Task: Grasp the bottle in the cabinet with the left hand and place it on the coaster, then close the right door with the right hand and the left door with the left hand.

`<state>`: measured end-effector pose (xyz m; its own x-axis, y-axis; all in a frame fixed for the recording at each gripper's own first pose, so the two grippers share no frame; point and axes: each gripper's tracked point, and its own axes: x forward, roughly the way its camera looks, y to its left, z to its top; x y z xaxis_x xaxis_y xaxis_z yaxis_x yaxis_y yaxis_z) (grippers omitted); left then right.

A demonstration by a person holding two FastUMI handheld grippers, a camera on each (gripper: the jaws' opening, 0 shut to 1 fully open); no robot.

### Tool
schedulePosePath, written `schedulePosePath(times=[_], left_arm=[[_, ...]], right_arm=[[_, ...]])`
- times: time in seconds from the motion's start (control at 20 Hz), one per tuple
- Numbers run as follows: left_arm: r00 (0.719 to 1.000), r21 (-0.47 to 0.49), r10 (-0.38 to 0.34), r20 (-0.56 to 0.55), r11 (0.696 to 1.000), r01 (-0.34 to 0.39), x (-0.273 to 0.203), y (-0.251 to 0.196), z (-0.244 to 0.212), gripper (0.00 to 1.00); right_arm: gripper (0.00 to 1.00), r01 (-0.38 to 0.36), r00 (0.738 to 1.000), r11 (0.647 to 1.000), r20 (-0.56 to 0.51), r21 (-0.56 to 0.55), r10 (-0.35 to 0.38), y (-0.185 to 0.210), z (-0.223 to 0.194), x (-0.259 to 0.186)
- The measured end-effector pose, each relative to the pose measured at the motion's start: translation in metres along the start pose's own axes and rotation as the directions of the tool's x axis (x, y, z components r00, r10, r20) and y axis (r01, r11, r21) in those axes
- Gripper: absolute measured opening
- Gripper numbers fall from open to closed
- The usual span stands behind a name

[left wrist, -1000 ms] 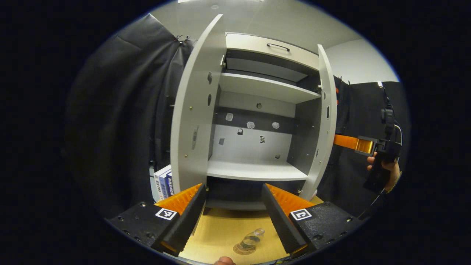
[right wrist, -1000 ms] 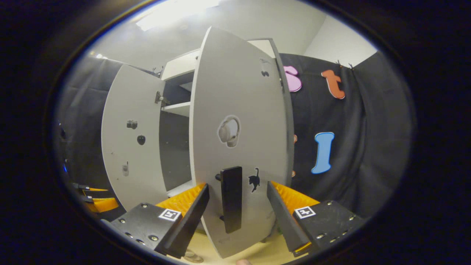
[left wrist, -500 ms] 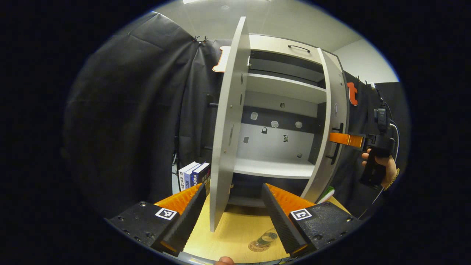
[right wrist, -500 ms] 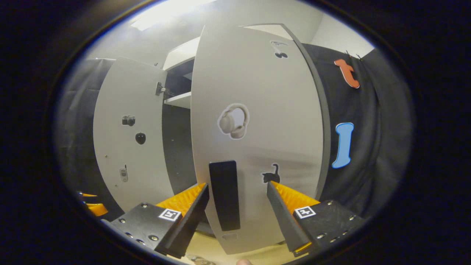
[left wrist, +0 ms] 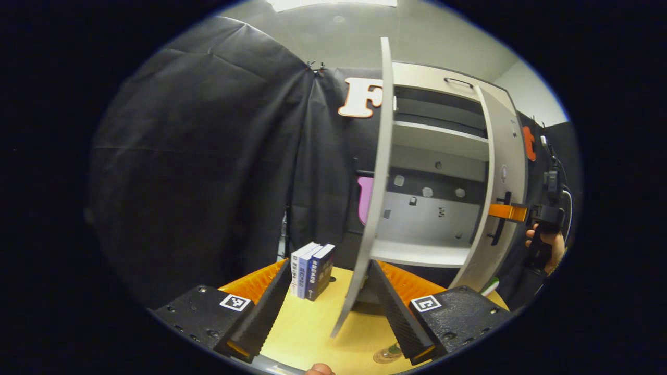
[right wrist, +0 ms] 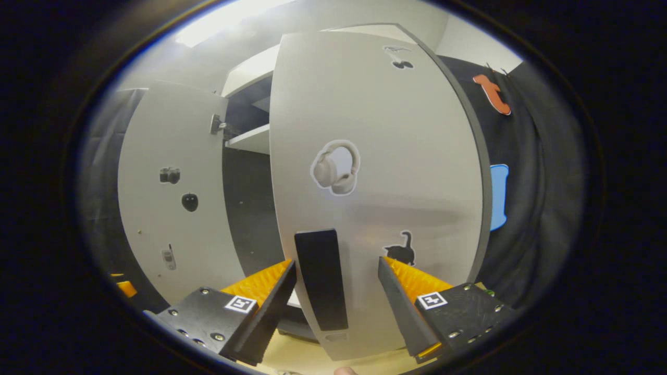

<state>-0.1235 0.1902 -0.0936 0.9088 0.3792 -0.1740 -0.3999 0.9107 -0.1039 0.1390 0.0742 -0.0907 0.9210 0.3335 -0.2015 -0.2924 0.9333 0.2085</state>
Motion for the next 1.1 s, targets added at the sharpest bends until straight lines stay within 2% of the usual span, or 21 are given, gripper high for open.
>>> schedulePosePath(times=[0.05,0.1,0.15,0.2,0.25,0.35,0.4,0.45,0.6,0.65,0.8,0.85,0.9,0.95,1.0,1.1], left_arm=[[1.000,0.001,0.019,-0.002,1.000,-0.019,0.003,0.009,-0.001,0.92],[0.999,0.001,0.032,-0.009,0.999,-0.032,0.006,0.014,-0.004,0.92],[0.999,-0.003,0.038,-0.015,0.999,-0.038,0.009,0.018,-0.006,0.96],[0.999,-0.008,0.038,-0.026,0.999,-0.038,0.013,0.019,-0.010,0.92],[0.999,-0.014,0.033,-0.038,0.999,-0.034,0.014,0.019,-0.014,0.96],[0.998,-0.031,0.016,-0.056,0.999,-0.018,0.022,0.016,-0.019,0.96],[0.998,-0.040,0.005,-0.060,0.999,-0.007,0.030,0.014,-0.023,0.93],[0.998,-0.044,-0.003,-0.064,0.999,0.001,0.037,0.012,-0.028,0.96],[0.997,-0.044,-0.020,-0.073,0.999,0.017,0.050,0.010,-0.032,0.96],[0.997,-0.041,-0.024,-0.074,0.999,0.021,0.055,0.011,-0.033,0.92],[0.996,-0.047,-0.042,-0.084,0.998,0.038,0.063,0.010,-0.037,0.96],[0.995,-0.049,-0.048,-0.085,0.998,0.044,0.066,0.011,-0.038,0.92],[0.995,-0.048,-0.053,-0.089,0.998,0.049,0.068,0.010,-0.039,0.96],[0.994,-0.047,-0.059,-0.092,0.997,0.054,0.068,0.009,-0.040,0.97],[0.993,-0.047,-0.067,-0.094,0.997,0.063,0.070,0.008,-0.041,0.92],[0.992,-0.044,-0.080,-0.100,0.996,0.076,0.072,0.006,-0.043,0.96]], right_arm=[[0.92,0.004,1.000,1.000,-0.002,0.009,-0.004,0.000,-0.001,0.006],[0.96,0.010,1.000,1.000,0.000,0.012,-0.010,0.001,-0.001,0.010],[0.92,0.021,1.000,1.000,0.003,0.007,-0.021,0.001,0.000,0.015],[0.96,0.036,0.999,0.999,0.006,0.003,-0.037,0.001,0.001,0.018],[0.96,0.053,0.999,0.999,0.011,-0.004,-0.053,0.002,0.001,0.023],[0.96,0.083,0.996,0.996,0.022,-0.026,-0.083,0.002,-0.001,0.028],[0.96,0.095,0.995,0.995,0.027,-0.034,-0.095,0.002,-0.002,0.029],[0.96,0.103,0.994,0.994,0.030,-0.038,-0.102,0.002,-0.003,0.031],[0.96,0.110,0.994,0.993,0.029,-0.037,-0.109,0.001,-0.005,0.035],[0.92,0.109,0.994,0.993,0.031,-0.037,-0.108,0.001,-0.005,0.036],[0.93,0.129,0.991,0.991,0.049,-0.045,-0.127,-0.002,0.000,0.030],[0.97,0.137,0.989,0.990,0.070,-0.044,-0.133,-0.003,0.006,0.025],[0.97,0.145,0.986,0.989,0.091,-0.043,-0.140,-0.004,0.010,0.019],[0.97,0.150,0.983,0.988,0.110,-0.044,-0.144,-0.005,0.015,0.013],[0.97,0.149,0.982,0.988,0.126,-0.046,-0.142,-0.005,0.018,0.007],[0.92,0.160,0.978,0.985,0.146,-0.062,-0.150,-0.007,0.022,-0.005]])
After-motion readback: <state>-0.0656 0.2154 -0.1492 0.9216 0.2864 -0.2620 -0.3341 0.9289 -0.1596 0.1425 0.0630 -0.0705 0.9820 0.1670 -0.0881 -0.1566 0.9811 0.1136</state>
